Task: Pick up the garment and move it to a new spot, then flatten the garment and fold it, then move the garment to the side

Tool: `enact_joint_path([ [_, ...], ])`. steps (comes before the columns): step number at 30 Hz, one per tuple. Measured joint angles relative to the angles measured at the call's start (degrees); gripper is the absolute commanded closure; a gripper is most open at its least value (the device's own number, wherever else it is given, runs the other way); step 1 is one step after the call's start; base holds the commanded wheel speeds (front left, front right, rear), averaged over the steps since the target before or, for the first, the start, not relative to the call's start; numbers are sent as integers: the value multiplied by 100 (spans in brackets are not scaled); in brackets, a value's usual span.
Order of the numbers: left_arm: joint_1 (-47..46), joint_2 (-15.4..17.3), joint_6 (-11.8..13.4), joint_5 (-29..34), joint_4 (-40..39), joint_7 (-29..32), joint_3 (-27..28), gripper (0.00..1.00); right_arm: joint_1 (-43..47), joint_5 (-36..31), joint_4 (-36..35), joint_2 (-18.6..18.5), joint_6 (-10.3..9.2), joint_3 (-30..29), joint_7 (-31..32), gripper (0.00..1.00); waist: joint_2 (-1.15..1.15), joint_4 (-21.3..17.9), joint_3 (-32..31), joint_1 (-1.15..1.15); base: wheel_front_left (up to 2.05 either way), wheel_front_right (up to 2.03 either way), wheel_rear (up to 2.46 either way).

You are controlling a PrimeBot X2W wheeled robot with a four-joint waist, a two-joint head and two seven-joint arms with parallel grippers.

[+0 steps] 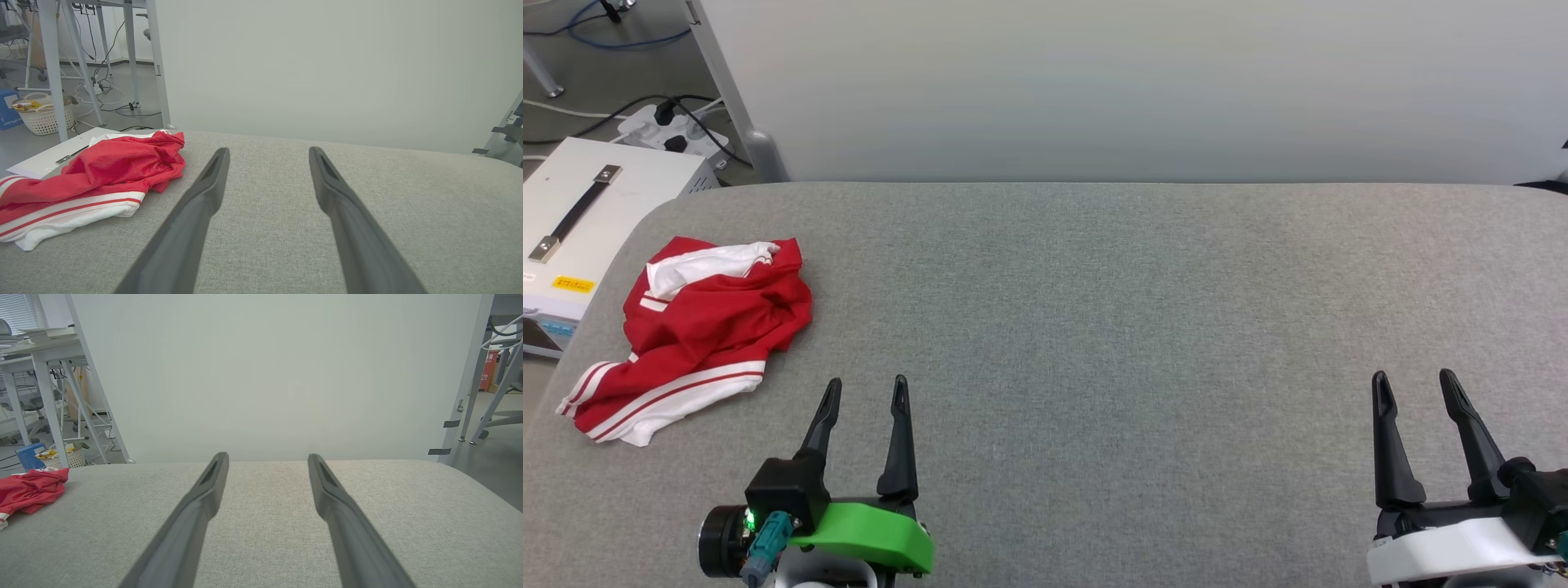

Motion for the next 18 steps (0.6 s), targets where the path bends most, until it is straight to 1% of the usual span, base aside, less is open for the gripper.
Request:
enact_joint_path([
  [11, -1, 0, 9, 0, -1, -1, -12, 0, 45, -36, 23, 0, 0, 22, -1, 0, 0, 34, -5, 0, 0, 0, 0],
  [18, -45, -1, 34, 5, 0, 0, -11, 0, 46, -70, 26, -1, 0, 45, -10, 0, 0, 173, 39, 0, 0, 0, 0],
])
